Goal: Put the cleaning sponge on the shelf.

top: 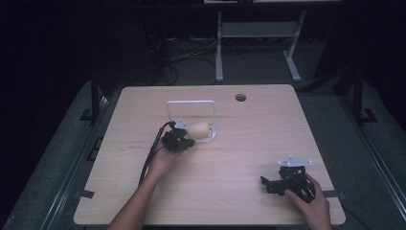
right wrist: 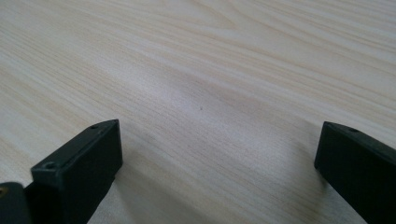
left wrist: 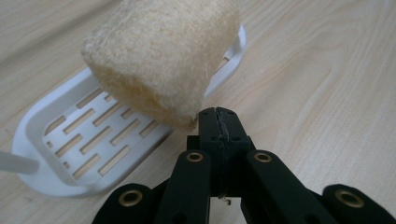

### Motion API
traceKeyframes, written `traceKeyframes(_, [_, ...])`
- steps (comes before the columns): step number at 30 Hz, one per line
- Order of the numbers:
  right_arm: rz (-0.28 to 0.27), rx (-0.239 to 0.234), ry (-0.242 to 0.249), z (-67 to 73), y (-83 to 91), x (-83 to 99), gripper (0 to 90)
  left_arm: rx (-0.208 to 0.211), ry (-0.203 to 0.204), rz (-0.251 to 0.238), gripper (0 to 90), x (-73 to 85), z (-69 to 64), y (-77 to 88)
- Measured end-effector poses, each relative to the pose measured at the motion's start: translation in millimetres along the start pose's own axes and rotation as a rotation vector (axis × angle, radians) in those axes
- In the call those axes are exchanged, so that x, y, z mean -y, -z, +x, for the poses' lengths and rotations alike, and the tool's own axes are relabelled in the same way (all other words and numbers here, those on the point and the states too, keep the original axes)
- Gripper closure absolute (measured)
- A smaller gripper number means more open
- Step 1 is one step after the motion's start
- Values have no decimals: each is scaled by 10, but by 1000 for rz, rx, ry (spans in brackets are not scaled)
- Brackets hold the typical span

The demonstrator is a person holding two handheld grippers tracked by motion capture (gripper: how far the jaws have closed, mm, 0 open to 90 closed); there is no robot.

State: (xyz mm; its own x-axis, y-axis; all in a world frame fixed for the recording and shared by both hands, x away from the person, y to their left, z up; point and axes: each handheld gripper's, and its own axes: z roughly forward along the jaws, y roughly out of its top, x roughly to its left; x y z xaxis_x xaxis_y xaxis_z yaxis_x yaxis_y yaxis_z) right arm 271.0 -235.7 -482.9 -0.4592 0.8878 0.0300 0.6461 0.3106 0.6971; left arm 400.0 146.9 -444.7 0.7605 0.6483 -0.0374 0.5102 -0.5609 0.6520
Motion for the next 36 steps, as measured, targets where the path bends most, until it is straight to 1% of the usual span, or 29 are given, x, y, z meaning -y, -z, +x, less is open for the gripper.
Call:
traceKeyframes(3, [0, 0, 1, -1, 0, 0, 6, -10, 10, -3, 899, 12, 25, 11])
traceKeyframes(6, [0, 0, 0, 0, 0, 0, 7, -19, 8, -1, 899, 21, 53, 15])
traceKeyframes(11, [-1, 0, 1, -1, -1, 0, 7, -29, 16, -3, 899, 36, 86, 24])
traceKeyframes(13, [0, 0, 0, 0, 0, 0, 7, -38, 24, -5, 899, 45, 111, 38])
traceKeyframes(14, [0, 0, 0, 0, 0, 0, 7, -39, 35, -13, 899, 49, 112, 38])
traceKeyframes(15, [0, 0, 1, -1, 0, 0, 6, -39, 35, -13, 899, 49, 112, 38])
traceKeyframes(16, [0, 0, 0, 0, 0, 0, 7, -49, 38, -15, 899, 54, 135, 54])
traceKeyframes(20, [-1, 0, 1, -1, -1, 0, 7, -54, 44, -18, 899, 66, 166, 73])
traceKeyframes(26, [0, 0, 1, 0, 0, 0, 7, -49, 41, -17, 899, 67, 161, 86])
traceKeyframes(32, [0, 0, 0, 0, 0, 0, 7, -38, 41, -16, 899, 91, 131, 190])
traceKeyframes(36, [0, 0, 1, 0, 0, 0, 6, -37, 41, -25, 899, 101, 110, 249])
